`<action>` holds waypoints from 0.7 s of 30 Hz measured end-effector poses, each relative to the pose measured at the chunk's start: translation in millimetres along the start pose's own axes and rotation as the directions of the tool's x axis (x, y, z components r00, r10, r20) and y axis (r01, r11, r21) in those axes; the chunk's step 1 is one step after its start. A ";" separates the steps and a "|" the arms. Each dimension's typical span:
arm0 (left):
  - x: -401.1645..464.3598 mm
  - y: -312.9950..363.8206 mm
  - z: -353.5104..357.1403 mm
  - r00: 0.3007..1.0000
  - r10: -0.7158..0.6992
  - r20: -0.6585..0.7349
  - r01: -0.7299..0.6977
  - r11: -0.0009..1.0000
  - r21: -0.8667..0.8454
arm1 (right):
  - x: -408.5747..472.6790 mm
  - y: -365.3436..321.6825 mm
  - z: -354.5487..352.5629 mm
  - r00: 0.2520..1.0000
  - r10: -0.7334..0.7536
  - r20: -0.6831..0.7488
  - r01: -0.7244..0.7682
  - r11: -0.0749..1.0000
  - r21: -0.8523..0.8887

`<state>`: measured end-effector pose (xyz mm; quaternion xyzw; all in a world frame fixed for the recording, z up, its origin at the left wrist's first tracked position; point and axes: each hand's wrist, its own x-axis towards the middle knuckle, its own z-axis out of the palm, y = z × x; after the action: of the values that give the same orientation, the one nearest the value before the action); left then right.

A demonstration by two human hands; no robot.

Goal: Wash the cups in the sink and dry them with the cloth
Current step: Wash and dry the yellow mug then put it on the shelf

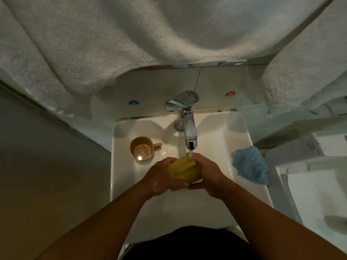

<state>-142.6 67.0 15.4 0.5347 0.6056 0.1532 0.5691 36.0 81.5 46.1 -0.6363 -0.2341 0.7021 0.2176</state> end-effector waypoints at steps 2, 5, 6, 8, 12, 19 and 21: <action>-1.4 2.9 4.0 0.995 0.085 -0.044 -0.078 0.986 0.145 | -1.1 -3.3 -2.1 0.998 0.058 0.038 -0.058 0.998 -0.022; -4.5 0.3 13.5 0.968 0.227 -0.110 -0.201 0.957 0.211 | -2.4 -12.9 -6.2 0.991 0.110 0.075 -0.103 0.991 -0.086; -4.9 -1.3 15.5 0.957 0.268 -0.116 -0.239 0.947 0.215 | -2.3 -15.9 -7.3 0.990 0.124 0.070 -0.118 0.989 -0.085; -3.5 -3.8 14.2 0.953 0.287 -0.096 -0.267 0.946 0.182 | 0.5 -16.0 -9.1 0.995 0.098 0.033 -0.096 0.993 -0.075; 0.3 -8.4 -2.6 0.970 0.230 0.080 -0.231 0.973 0.002 | 7.5 -6.6 -9.6 0.995 -0.099 -0.011 0.098 0.990 -0.100; 5.1 4.0 0.8 0.989 0.135 -0.066 -0.141 0.986 -0.087 | 3.3 -0.7 -1.1 0.956 -0.293 0.007 0.293 0.955 -0.035; 3.6 3.7 11.2 0.967 0.179 -0.183 -0.180 0.984 0.012 | 1.8 -3.9 2.8 0.953 -0.302 -0.038 0.299 0.952 -0.068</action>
<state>-130.5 66.7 13.0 0.5699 0.6040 0.2540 0.4959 33.1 85.6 47.2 -0.6165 -0.3441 0.6378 0.3077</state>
